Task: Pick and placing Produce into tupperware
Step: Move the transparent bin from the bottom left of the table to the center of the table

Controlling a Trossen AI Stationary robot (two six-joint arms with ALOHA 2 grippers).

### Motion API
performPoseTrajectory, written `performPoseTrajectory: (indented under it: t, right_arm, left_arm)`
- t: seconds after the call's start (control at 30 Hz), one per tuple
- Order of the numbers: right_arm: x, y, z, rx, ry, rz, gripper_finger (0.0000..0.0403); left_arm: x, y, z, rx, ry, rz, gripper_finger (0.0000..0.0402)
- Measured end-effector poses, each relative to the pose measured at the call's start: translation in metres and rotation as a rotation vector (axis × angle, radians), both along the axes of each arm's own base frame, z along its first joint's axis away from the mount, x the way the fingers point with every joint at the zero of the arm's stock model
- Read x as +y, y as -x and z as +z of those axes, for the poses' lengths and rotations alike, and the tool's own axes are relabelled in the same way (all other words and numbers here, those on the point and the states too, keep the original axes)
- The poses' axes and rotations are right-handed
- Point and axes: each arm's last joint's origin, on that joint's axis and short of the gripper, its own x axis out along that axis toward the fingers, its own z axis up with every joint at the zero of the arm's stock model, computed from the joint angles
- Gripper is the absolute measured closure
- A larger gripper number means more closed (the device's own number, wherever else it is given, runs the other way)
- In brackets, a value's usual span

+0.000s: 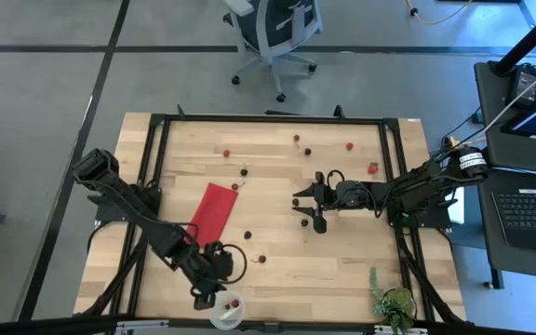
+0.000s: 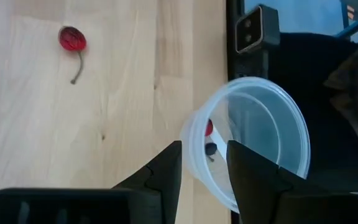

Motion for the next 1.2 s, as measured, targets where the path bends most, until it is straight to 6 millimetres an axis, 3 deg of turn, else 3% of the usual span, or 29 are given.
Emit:
performPoseTrajectory:
  t: [0.3, 0.67, 1.03, 1.2]
  right_arm:
    - [0.0, 0.0, 0.0, 0.001, 0.014, 0.004, 0.0198]
    - [0.0, 0.0, 0.0, 0.001, 0.025, 0.008, 0.0198]
    - [0.0, 0.0, 0.0, 0.001, 0.023, 0.007, 0.0198]
    - [0.0, 0.0, 0.0, 0.001, 0.019, 0.006, 0.0198]
  left_arm:
    - [0.006, -0.005, 0.0, 0.026, 0.032, -0.007, 0.0275]
    - [0.01, -0.006, 0.003, 0.02, 0.043, -0.011, 0.0175]
    - [0.006, -0.003, 0.003, -0.012, -0.012, -0.029, 0.0171]
    - [-0.001, 0.0, 0.018, -0.013, -0.051, -0.03, 0.0177]
